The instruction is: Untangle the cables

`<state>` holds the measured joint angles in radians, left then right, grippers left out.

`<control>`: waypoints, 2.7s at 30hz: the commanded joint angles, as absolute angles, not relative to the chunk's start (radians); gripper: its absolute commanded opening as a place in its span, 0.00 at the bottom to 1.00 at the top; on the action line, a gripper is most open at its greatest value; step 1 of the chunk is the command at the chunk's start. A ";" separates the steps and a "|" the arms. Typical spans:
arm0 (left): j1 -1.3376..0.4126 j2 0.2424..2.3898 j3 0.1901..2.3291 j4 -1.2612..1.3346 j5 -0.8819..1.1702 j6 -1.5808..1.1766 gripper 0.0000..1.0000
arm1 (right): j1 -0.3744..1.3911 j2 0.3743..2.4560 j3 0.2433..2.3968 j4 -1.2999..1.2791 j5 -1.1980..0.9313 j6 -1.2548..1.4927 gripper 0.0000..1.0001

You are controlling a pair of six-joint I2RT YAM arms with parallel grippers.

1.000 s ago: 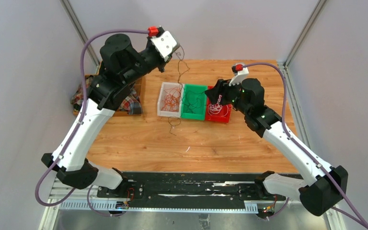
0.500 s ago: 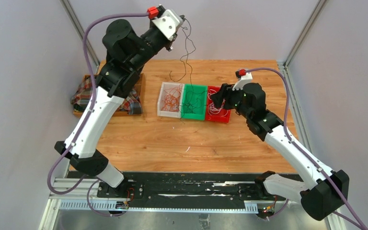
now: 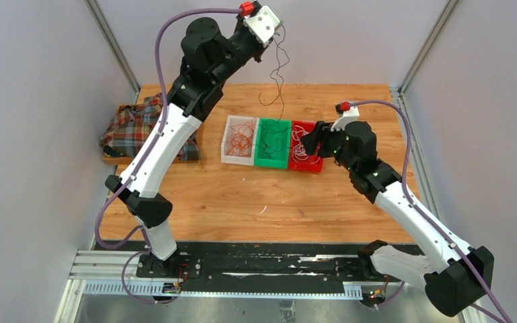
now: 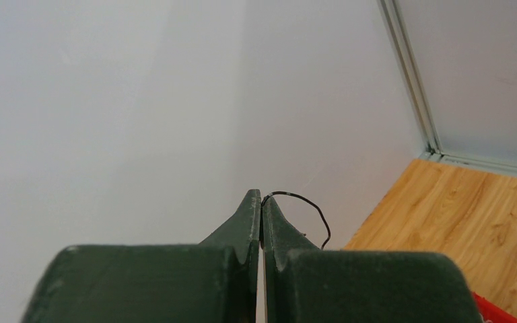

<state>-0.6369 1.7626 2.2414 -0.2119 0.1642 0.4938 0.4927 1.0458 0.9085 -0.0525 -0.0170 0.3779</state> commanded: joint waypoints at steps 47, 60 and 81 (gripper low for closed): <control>-0.656 1.897 1.756 -0.344 0.133 0.419 0.00 | 0.399 0.920 0.855 -0.150 0.012 0.408 0.54; -0.655 2.012 1.675 -0.266 0.060 0.408 0.00 | 0.393 0.905 0.861 -0.183 0.007 0.419 0.53; -0.562 1.860 1.751 -0.561 0.440 0.370 0.89 | 0.381 1.010 0.920 -0.160 -0.125 0.510 0.54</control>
